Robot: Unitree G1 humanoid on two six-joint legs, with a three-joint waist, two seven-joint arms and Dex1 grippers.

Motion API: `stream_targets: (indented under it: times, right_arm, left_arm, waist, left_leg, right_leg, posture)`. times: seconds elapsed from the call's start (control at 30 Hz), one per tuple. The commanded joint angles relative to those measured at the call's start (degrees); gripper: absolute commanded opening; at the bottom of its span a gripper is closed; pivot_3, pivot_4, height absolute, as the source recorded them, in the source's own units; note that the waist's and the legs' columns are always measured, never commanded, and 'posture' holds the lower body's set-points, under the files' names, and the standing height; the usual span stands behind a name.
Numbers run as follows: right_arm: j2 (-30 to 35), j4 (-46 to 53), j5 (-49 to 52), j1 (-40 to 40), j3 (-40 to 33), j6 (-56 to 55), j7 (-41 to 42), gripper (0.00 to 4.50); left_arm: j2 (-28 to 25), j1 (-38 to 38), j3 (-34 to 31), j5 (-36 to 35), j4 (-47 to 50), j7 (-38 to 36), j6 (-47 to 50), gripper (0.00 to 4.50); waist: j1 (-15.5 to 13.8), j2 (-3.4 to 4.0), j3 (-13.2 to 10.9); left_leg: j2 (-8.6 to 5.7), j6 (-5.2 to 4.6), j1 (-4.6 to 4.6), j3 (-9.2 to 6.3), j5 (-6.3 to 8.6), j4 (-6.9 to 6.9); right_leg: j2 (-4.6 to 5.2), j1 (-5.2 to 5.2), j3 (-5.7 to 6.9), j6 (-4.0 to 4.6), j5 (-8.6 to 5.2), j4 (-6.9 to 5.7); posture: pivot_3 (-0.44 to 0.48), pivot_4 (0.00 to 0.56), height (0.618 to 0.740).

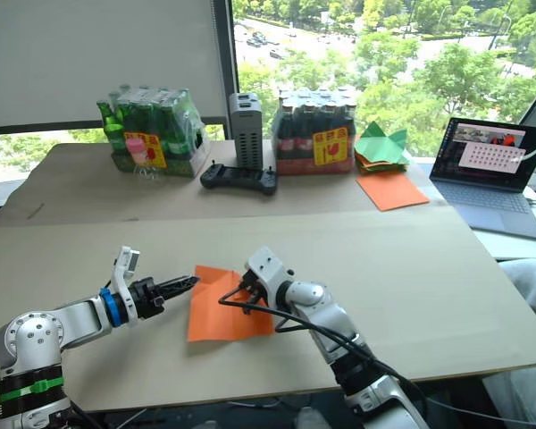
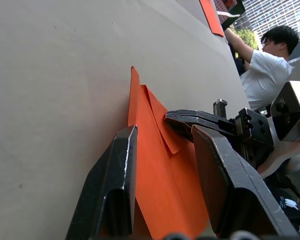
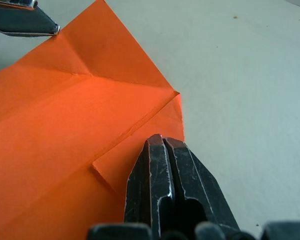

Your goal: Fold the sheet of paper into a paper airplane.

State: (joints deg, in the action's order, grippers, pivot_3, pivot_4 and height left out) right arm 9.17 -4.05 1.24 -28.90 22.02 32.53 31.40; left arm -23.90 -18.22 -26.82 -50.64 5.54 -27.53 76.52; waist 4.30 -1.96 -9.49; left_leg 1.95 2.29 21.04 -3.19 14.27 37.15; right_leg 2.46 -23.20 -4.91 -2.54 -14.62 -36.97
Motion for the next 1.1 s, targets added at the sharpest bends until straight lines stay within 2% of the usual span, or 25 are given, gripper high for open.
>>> stream_targets:
  times: [0.03,0.47,0.77,1.1]
  right_arm:
    - [0.4,-4.2,-1.6,2.0,1.7,1.6,-0.1,0.00]
    - [0.8,-3.2,-1.8,2.9,1.8,1.6,-0.1,0.00]
    - [1.0,-2.9,-1.9,2.8,1.8,1.9,0.0,0.00]
    - [1.2,-2.7,-1.9,3.0,1.7,2.2,-0.1,0.00]
  left_arm:
    - [-0.8,-0.7,0.8,0.4,-0.7,-0.2,-2.7,1.85]
    - [-4.0,-0.2,0.2,0.4,-3.1,-0.9,-5.5,1.85]
    - [-2.7,0.1,2.1,0.3,-2.9,-0.6,-6.5,1.85]
    - [-0.8,-4.4,4.4,1.5,-6.8,0.1,-9.0,1.85]
  waist:
    - [0.0,0.00,0.0]
    - [-0.1,0.00,0.0]
    - [-0.1,0.00,0.0]
    - [-0.2,0.00,0.0]
  left_leg:
    - [0.00,0.00,0.00,0.00,0.00,0.00]
    - [0.00,0.00,0.01,0.00,0.00,-0.08]
    - [0.00,0.00,0.01,0.01,0.00,-0.11]
    - [0.00,0.00,0.03,0.00,0.00,-0.13]
  right_leg:
    - [0.00,0.00,0.00,0.00,0.00,0.00]
    - [0.00,0.00,0.00,-0.04,-0.02,0.10]
    - [0.01,0.00,0.00,-0.03,-0.02,0.14]
    - [0.00,0.00,0.00,-0.02,-0.01,0.17]
  posture:
    - [0.000,0.150,0.740]
    - [0.000,0.150,0.740]
    - [0.000,0.150,0.740]
    - [0.000,0.150,0.740]
